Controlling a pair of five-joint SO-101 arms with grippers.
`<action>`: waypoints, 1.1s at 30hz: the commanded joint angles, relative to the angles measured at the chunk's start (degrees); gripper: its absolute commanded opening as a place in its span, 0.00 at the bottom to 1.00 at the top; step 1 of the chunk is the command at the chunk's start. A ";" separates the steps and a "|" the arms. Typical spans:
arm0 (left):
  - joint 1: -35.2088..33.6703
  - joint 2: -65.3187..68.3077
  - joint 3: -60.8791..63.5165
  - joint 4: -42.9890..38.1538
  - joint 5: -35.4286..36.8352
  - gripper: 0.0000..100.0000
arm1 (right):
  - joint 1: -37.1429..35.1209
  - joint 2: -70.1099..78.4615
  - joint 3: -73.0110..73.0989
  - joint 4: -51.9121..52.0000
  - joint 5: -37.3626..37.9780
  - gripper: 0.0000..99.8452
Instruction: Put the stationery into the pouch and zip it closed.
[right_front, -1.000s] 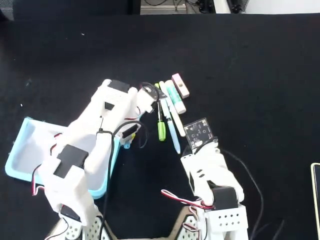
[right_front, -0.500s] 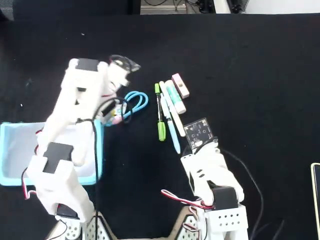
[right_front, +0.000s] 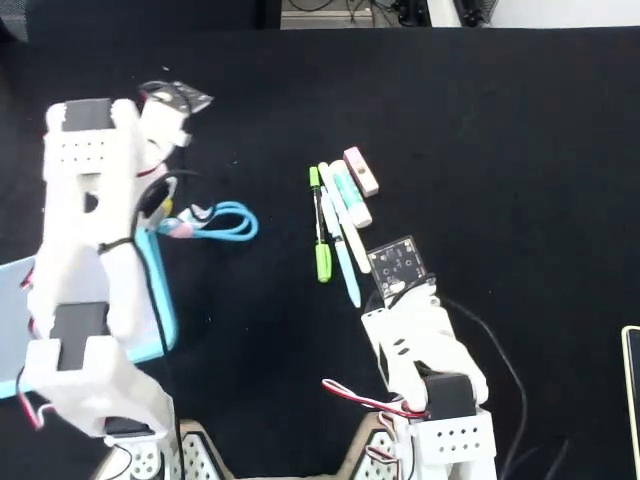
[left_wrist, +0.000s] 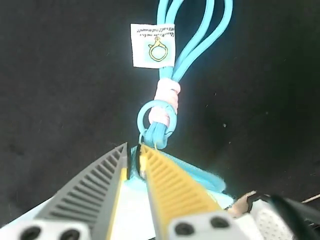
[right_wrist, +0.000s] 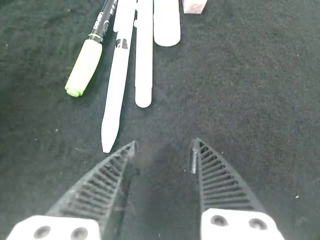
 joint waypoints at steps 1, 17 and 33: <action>-3.91 -8.44 2.59 0.70 -0.88 0.03 | -0.35 -5.41 -0.22 0.09 0.35 0.17; -1.98 -30.68 12.88 0.62 0.09 0.03 | -16.97 -5.49 -9.10 -0.18 -0.09 0.20; 26.86 -38.07 7.43 0.53 17.23 0.03 | -24.18 -5.76 -9.63 -10.11 -21.01 0.20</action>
